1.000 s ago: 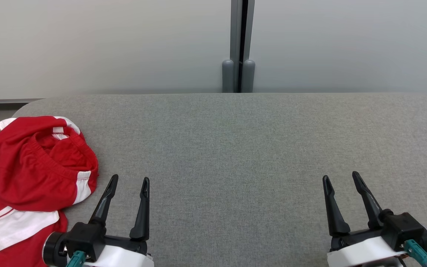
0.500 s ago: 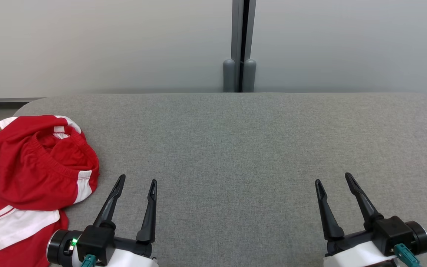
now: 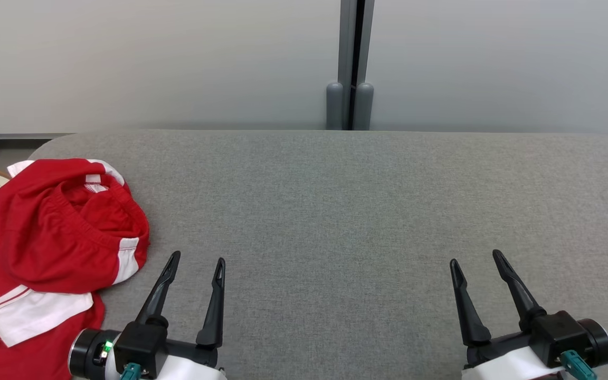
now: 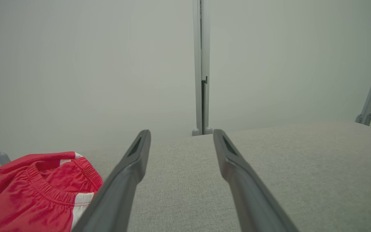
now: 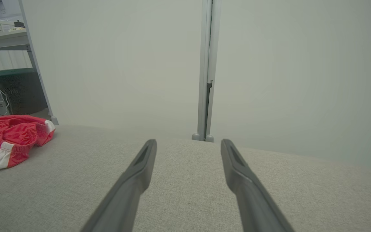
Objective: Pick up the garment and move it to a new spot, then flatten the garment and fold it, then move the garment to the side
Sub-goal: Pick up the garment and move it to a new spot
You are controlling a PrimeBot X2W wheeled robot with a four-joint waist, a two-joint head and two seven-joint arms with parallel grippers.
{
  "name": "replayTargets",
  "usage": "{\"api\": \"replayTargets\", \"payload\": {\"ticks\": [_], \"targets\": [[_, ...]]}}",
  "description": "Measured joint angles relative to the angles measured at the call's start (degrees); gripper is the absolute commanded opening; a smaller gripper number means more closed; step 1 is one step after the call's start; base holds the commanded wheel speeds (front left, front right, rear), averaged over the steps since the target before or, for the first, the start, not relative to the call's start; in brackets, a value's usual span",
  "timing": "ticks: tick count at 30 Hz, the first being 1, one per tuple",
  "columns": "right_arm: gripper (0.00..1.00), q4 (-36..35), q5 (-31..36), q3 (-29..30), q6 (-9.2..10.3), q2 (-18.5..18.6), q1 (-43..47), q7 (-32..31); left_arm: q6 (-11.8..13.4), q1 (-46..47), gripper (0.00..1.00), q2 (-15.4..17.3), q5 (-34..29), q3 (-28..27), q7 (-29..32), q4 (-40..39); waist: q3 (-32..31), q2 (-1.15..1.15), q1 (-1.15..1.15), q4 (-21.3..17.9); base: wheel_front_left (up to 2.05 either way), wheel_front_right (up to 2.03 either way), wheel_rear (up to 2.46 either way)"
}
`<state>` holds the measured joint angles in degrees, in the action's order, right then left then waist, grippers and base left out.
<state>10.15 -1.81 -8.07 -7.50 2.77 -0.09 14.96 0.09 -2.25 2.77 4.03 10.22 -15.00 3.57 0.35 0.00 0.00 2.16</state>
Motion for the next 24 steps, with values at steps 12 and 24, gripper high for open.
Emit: {"api": "replayTargets", "payload": {"ticks": [12,24], "targets": [[1.0,0.2,-1.1,-1.2,-0.01,0.0,0.8,0.0,2.0,-0.3,1.0,0.0,0.4,-0.1,-0.1,-0.3,0.1,0.0,0.0,7.7,0.0,0.0,0.0],[1.0,-1.3,0.8,-2.0,-0.01,0.0,1.7,0.2,2.1,-2.3,1.0,0.0,1.3,-1.4,-0.1,-1.1,-0.6,0.0,0.0,19.1,0.0,0.0,0.0]]}}
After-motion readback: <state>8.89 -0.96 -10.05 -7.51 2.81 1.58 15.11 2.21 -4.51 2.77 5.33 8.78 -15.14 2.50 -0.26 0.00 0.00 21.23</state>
